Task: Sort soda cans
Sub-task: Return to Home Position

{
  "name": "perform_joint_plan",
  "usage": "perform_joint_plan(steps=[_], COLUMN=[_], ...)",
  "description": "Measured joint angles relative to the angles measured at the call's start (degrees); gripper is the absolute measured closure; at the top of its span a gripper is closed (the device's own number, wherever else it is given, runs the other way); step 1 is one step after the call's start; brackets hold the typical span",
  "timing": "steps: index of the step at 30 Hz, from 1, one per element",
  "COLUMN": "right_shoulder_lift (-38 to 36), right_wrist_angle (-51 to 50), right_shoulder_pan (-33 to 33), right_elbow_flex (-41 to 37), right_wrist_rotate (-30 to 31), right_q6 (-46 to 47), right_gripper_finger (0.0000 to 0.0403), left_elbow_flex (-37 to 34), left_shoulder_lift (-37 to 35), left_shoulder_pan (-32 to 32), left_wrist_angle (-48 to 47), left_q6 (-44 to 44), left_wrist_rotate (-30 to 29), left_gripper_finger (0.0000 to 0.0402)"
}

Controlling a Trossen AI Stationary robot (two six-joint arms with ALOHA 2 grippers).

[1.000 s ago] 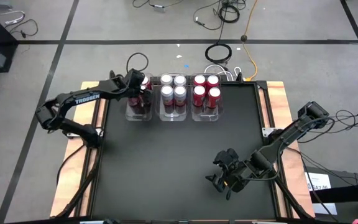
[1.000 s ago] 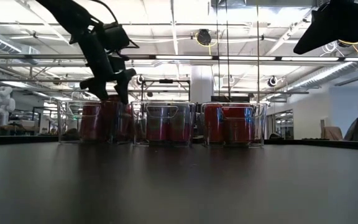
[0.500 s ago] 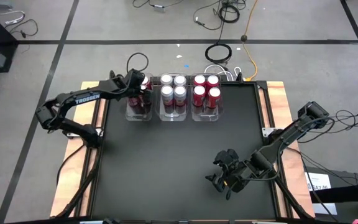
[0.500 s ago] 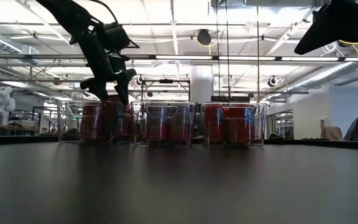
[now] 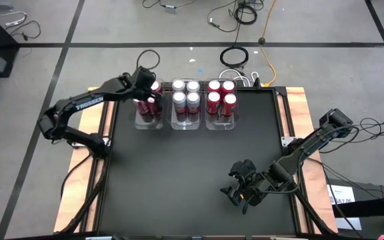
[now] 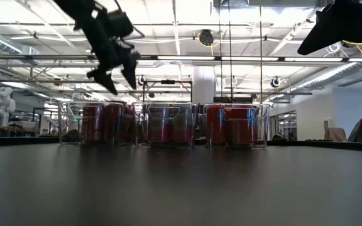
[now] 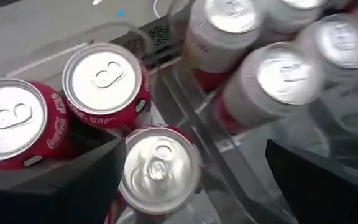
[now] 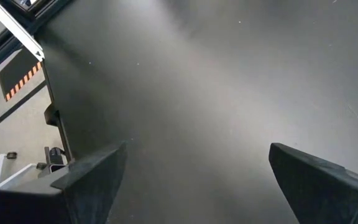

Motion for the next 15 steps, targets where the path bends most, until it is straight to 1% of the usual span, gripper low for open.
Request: perform_joint_plan(steps=[4, 7, 9, 11, 13, 15], right_shoulder_lift=[0.0, 0.0, 0.0, 0.0, 0.0, 0.0], right_wrist_angle=[0.0, 0.1, 0.0, -0.2, -0.2, -0.2], right_shoulder_pan=[0.0, 0.0, 0.0, 0.0, 0.0, 0.0], right_elbow_flex=[0.0, 0.0, 0.0, 0.0, 0.0, 0.0], right_wrist_rotate=[0.0, 0.0, 0.0, 0.0, 0.0, 0.0], right_q6=[0.0, 0.0, -0.8, -3.5, -6.8, -9.5], right_gripper_finger=[0.0016, 0.0016, 0.0016, 0.0016, 0.0017, 0.0017], left_elbow_flex=[5.0, 8.6, 10.5, 12.3, 13.2, 13.3], left_shoulder_lift=[-2.4, -5.3, -7.5, -9.9, -12.4, -14.5], left_shoulder_pan=[-1.0, -2.0, -2.8, -3.8, -4.6, -5.4], left_wrist_angle=[-7.3, -15.8, -23.0, -32.1, -41.5, -46.6], left_q6=[2.6, 3.6, 5.1, 10.3, 14.8, 13.5], left_wrist_rotate=[0.3, 0.3, 0.3, 0.7, 2.6, 3.5], left_gripper_finger=[0.0007, 0.0007, 0.0007, 0.0007, 0.0007, 0.0007])
